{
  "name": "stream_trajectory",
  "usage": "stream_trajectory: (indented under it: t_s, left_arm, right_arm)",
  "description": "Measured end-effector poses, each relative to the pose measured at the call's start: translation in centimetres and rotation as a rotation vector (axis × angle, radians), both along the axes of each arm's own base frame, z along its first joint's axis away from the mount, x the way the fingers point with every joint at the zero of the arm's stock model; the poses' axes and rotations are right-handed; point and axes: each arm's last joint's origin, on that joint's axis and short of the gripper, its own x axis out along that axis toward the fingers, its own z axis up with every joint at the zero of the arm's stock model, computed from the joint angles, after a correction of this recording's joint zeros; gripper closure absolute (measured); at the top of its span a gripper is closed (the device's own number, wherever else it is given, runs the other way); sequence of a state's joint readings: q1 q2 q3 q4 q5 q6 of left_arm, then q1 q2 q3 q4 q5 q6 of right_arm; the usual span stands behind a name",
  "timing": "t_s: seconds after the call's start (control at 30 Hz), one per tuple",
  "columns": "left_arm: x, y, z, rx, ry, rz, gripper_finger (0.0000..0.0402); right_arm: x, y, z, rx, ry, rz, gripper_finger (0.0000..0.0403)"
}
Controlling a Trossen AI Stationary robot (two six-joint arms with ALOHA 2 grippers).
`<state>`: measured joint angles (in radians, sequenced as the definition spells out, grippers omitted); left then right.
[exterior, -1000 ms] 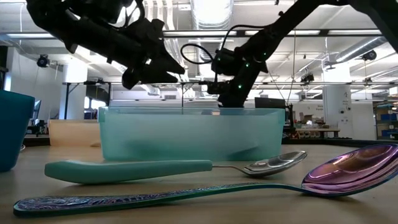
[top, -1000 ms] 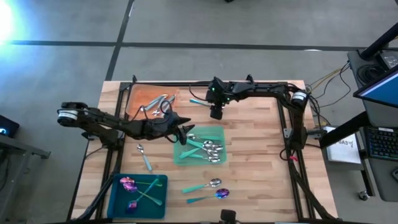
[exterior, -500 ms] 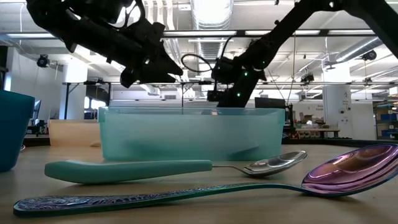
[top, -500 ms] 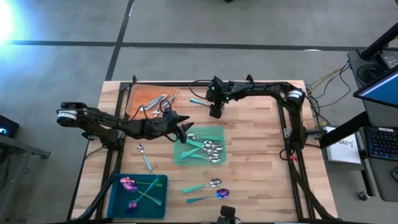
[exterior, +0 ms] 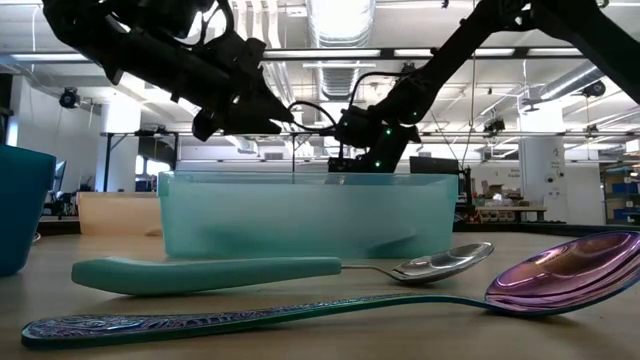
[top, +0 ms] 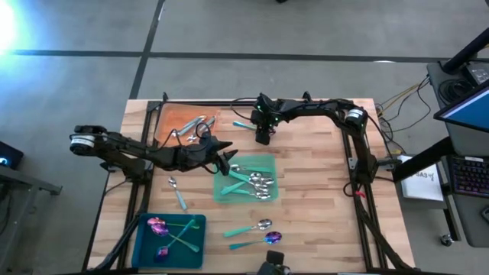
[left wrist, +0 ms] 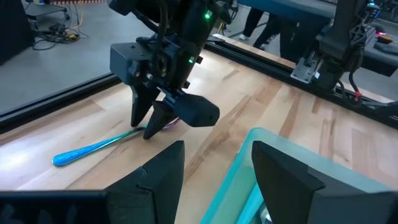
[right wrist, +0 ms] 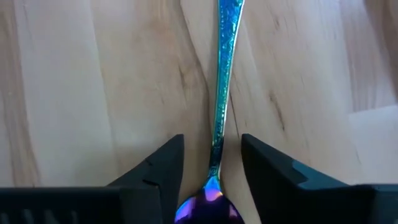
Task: Sort silverware by color (type)
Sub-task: Put the iridescent spoon into the blue bin
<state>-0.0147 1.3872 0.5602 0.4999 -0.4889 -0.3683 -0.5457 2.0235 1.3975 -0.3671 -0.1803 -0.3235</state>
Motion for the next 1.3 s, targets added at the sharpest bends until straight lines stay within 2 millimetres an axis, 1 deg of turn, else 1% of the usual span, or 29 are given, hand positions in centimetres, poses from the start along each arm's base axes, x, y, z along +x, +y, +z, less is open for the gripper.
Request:
stream_trajectory:
  t_s: [0.1, 0.27, 0.3, 0.43, 0.6, 0.63, 0.8, 0.93, 1.0, 1.07, 1.13, 1.3]
  left_arm:
    - [0.0, 0.0, 0.0, 0.004, 0.001, -0.002, 0.0229]
    - [0.0, 0.0, 0.0, 0.004, 0.002, -0.001, 0.0229]
    - [0.0, 0.0, 0.0, 0.004, 0.002, -0.002, 0.0229]
    - [0.0, 0.0, 0.0, -0.010, -0.005, 0.002, 0.0229]
    - [0.0, 0.0, -0.1, -0.028, -0.002, 0.003, 0.0229]
    - [-0.1, 0.0, -0.2, -0.028, 0.003, 0.006, 0.0229]
    - [-0.5, 0.2, -1.0, 0.003, 0.030, 0.090, 0.0228]
    - [-0.4, 0.3, -1.7, 0.008, 0.043, 0.110, 0.0228]
    - [-0.1, 0.3, -1.9, 0.008, 0.025, 0.109, 0.0228]
    - [0.3, 0.2, -2.2, 0.018, 0.007, 0.105, 0.0228]
    - [0.8, 0.2, -2.4, 0.040, -0.022, 0.096, 0.0228]
    - [1.8, 0.2, -3.2, 0.131, -0.072, 0.097, 0.0228]
  right_arm:
    - [-0.1, 0.1, -0.1, 0.015, 0.017, 0.008, 0.0295]
    - [-0.5, 0.4, -0.3, 0.042, 0.063, 0.033, 0.0380]
    - [-0.6, 0.5, -0.3, 0.053, 0.064, 0.036, 0.0385]
    - [-0.7, 0.6, -0.1, 0.091, 0.062, 0.029, 0.0391]
    - [-0.8, 0.8, 1.5, 0.106, 0.050, 0.021, 0.0392]
    - [-0.8, 0.9, 2.0, 0.103, 0.045, 0.023, 0.0392]
    - [-0.7, 0.8, 6.2, 0.025, -0.076, 0.025, 0.0393]
    - [-1.0, 0.9, 8.0, -0.004, -0.122, 0.012, 0.0393]
    - [-1.1, 1.1, 9.3, -0.008, -0.177, 0.005, 0.0393]
    - [-1.1, 1.5, 10.4, -0.008, -0.224, 0.013, 0.0394]
    - [-0.9, 2.0, 11.1, -0.009, -0.254, 0.035, 0.0394]
    - [-0.2, 4.2, 12.9, 0.002, -0.342, 0.132, 0.0394]
